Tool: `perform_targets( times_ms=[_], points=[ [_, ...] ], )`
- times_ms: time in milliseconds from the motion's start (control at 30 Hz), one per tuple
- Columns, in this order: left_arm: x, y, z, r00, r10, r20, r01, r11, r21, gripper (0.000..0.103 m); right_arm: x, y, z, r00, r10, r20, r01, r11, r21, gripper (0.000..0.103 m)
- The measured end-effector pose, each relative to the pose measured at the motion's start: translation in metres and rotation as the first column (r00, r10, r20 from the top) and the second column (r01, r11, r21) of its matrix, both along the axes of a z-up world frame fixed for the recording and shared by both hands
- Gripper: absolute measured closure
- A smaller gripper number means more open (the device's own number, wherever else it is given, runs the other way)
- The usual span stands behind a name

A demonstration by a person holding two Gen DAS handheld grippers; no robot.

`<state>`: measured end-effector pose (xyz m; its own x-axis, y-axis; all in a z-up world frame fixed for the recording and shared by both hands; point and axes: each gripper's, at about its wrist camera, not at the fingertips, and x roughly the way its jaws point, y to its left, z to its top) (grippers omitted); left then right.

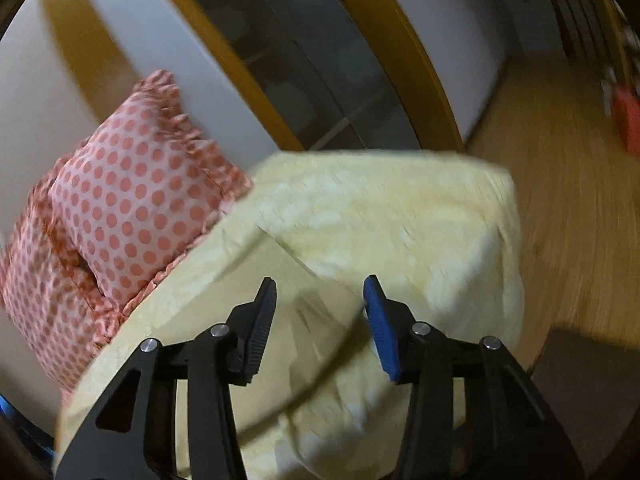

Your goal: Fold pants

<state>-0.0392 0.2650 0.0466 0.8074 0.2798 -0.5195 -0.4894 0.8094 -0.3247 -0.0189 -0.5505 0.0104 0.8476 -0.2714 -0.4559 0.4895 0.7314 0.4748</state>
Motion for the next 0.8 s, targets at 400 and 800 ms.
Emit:
perform_targets(
  times_ms=[400,800],
  points=[
    [0.037,-0.056,-0.010,0.977,-0.214,-0.024,0.213,0.976,-0.037,0.037,0.139,-0.028,0.006,0.899,0.364,-0.242,-0.358,0.931,0.070,0.058],
    [0.065,-0.081,-0.016,0.963,-0.265,-0.054,0.264,0.964,-0.027,0.036,0.170,-0.026,0.009,0.896,0.310,-0.317,-0.331,0.943,-0.012,0.096]
  ],
)
